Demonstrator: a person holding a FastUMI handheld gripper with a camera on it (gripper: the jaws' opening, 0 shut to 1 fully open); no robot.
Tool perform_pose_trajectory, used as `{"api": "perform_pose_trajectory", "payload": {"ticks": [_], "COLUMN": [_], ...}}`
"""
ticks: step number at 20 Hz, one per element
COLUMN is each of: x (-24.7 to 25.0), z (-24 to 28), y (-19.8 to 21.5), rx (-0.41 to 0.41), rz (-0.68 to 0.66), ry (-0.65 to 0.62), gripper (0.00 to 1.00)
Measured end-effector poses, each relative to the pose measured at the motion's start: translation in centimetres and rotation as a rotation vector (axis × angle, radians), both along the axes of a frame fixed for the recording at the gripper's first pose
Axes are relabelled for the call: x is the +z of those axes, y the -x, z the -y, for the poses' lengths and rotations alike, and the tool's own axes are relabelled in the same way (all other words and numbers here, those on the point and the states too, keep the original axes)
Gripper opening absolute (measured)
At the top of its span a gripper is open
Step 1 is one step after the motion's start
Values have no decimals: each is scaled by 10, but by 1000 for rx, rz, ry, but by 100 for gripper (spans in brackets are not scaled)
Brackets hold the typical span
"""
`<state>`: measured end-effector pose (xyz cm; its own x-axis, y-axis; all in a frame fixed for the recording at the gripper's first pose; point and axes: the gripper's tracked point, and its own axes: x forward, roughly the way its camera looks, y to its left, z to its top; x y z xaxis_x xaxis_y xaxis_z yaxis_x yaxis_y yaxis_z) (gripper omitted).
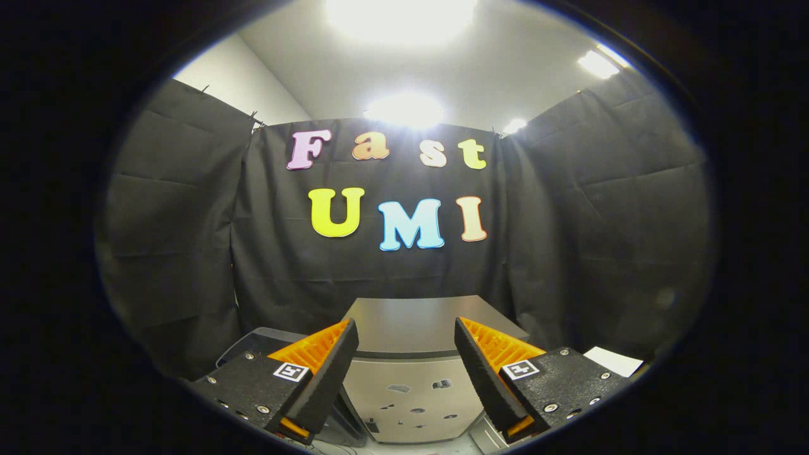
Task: Put the clothes into the washing machine and then close the washing machine lid.
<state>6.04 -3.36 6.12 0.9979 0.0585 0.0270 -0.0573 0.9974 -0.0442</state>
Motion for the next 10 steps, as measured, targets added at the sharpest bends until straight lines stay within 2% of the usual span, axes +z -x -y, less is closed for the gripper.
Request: {"api": "perform_pose_trajectory", "payload": {"ticks": [10], "x": [-7], "z": [33], "y": [16], "rx": [-33], "rz": [-9], "ry": [-34], "gripper": [95]}}
